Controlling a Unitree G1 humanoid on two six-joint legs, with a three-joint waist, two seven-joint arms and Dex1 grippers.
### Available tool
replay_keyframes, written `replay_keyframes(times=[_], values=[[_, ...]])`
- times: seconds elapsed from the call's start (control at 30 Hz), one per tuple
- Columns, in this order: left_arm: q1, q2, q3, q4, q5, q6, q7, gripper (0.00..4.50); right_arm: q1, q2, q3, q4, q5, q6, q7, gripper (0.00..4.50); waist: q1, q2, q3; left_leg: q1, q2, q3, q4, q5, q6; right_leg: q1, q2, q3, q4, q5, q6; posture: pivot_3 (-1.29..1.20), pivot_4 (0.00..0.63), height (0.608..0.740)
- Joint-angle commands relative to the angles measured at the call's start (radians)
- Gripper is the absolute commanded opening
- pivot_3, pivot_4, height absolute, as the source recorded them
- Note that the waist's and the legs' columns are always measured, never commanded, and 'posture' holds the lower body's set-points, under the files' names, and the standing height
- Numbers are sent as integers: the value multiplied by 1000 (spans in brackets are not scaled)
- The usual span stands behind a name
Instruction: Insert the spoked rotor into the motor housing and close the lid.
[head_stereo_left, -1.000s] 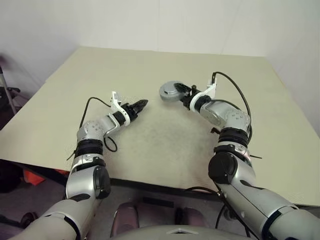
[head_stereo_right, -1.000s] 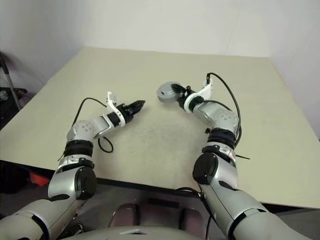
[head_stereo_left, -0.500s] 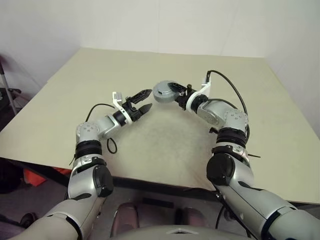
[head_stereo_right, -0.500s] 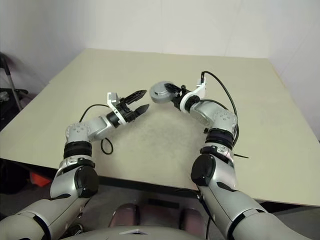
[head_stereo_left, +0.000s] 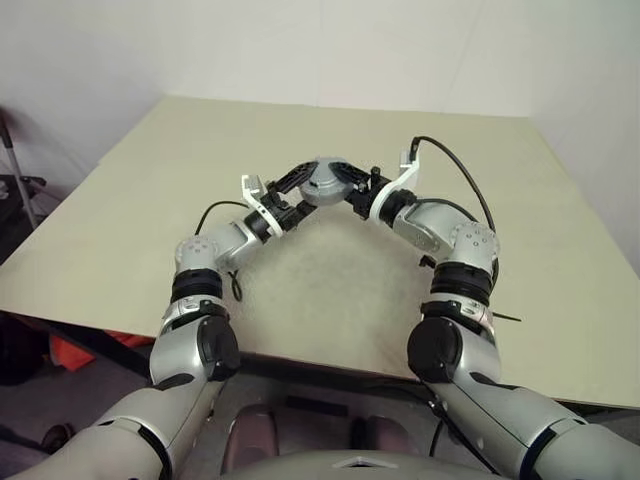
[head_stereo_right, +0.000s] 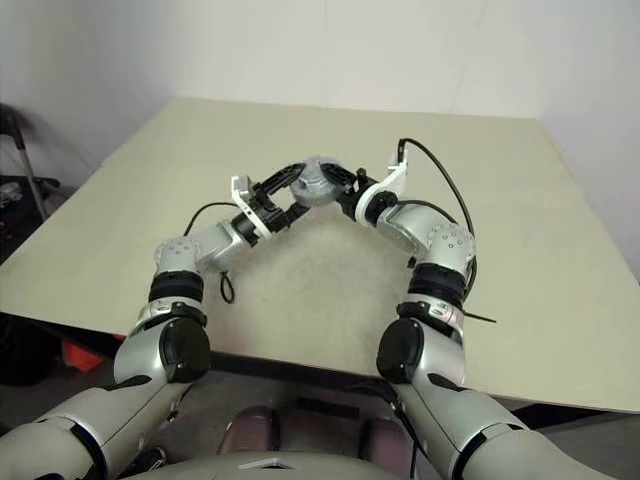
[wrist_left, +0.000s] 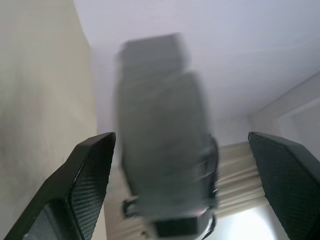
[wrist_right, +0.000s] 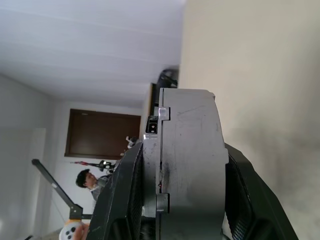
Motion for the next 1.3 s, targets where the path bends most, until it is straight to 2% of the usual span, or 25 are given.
replay_keyframes(times=[0.03,0.2,0.3,0.43,0.47,0.67,0.73,0.97,1.07,1.2,1.3], values=[[-34,10,9,7,-21,-28,-12,4475,-22,-6,21,-61,65,-11,8,2115,2,0,0,0,0,0,0,0,0,0,0,0,0,0,0,0,0,740],[-40,10,-4,27,-2,-59,-4,4475,-21,-11,32,-57,68,-25,8,2115,5,0,0,0,0,0,0,0,0,0,0,0,0,0,0,0,0,740],[-46,13,-7,42,4,-76,-4,3615,-22,-12,38,-59,73,-31,9,2115,6,0,0,0,0,0,0,0,0,0,0,0,0,0,1,0,0,740],[-49,13,-10,47,0,-73,-12,2198,-19,-13,49,-67,87,-36,5,2115,6,0,0,0,0,0,0,0,0,0,0,0,0,0,1,0,0,740],[-50,14,-12,48,-1,-72,-14,2093,-18,-14,52,-68,90,-37,5,2115,6,0,0,0,0,0,0,0,0,0,0,0,0,0,1,0,0,740],[-44,15,-17,32,-10,-46,-28,2093,-4,-22,81,-82,80,-51,12,2115,6,0,0,0,0,0,1,0,0,0,0,0,1,0,1,0,0,740],[-43,17,-16,31,-8,-51,-27,2093,9,-34,114,-101,65,-65,80,2115,6,0,0,0,0,0,1,0,0,0,0,0,1,0,1,0,0,740],[-36,23,-17,26,-1,-74,-27,2093,39,-60,206,-132,-42,-166,99,4463,6,0,0,0,0,0,1,0,0,0,0,0,1,0,1,0,0,740],[-28,27,-20,17,13,-116,-25,2093,47,-67,236,-138,-85,-217,112,4463,6,0,0,-1,0,-1,2,0,0,0,0,0,1,0,1,0,0,740],[-22,55,12,27,61,-318,11,2093,63,-82,255,-98,-172,-303,97,4463,5,0,0,-1,0,-1,2,0,0,0,0,0,1,0,1,0,0,740],[-19,104,46,61,71,-414,40,2093,74,-85,254,-96,-177,-308,108,4463,1,0,0,0,0,-1,2,0,0,0,0,0,1,1,1,0,0,740]])
